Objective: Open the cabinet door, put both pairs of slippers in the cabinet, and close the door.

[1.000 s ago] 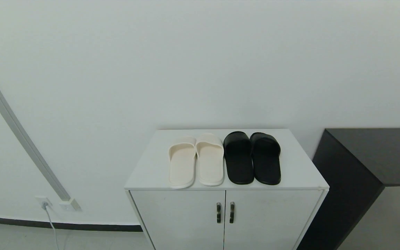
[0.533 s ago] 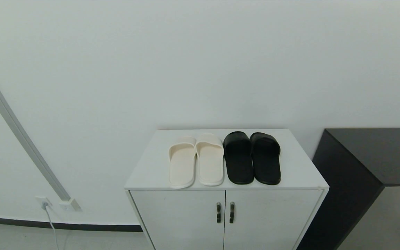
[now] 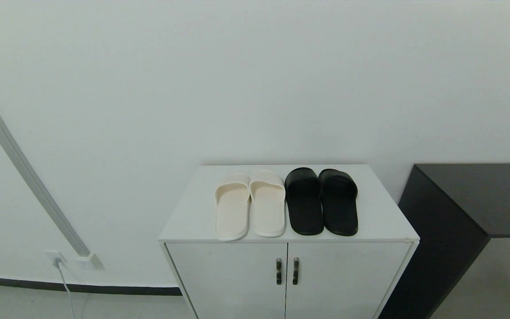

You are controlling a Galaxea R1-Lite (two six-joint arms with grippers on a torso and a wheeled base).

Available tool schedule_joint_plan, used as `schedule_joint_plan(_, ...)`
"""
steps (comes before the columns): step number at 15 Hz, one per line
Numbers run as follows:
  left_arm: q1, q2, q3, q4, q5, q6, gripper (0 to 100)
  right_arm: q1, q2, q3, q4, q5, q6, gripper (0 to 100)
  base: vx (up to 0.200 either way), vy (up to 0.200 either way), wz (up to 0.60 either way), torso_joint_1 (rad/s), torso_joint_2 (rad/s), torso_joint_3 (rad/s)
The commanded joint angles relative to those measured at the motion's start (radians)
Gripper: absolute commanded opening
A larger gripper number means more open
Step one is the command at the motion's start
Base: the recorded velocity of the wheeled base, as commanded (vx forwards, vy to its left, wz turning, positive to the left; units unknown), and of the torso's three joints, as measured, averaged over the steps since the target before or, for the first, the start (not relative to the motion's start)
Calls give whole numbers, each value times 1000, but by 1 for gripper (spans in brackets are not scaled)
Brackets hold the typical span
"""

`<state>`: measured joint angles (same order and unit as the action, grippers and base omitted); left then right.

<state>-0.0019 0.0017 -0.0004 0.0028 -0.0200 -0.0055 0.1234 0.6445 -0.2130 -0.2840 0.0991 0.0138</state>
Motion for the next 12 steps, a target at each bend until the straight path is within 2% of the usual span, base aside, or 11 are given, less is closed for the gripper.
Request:
schedule_joint_plan(1, -1, 0, 0, 0, 0, -1, 0, 116, 448, -29, -277, -7, 2, 100, 0, 0, 0, 0, 0, 0)
schedule_joint_plan(3, 0, 0, 0, 0, 0, -1, 0, 213, 592, -111, -349, -102, 46, 100, 0, 0, 0, 0, 0, 0)
schedule_joint_plan(7, 0, 0, -1, 0, 0, -1, 0, 403, 796, -325, -349, -274, 135, 100, 0, 0, 0, 0, 0, 0)
schedule_joint_plan(12, -1, 0, -1, 0, 0, -1, 0, 576, 1008, -531, -351, -466, 181, 100, 0, 0, 0, 0, 0, 0)
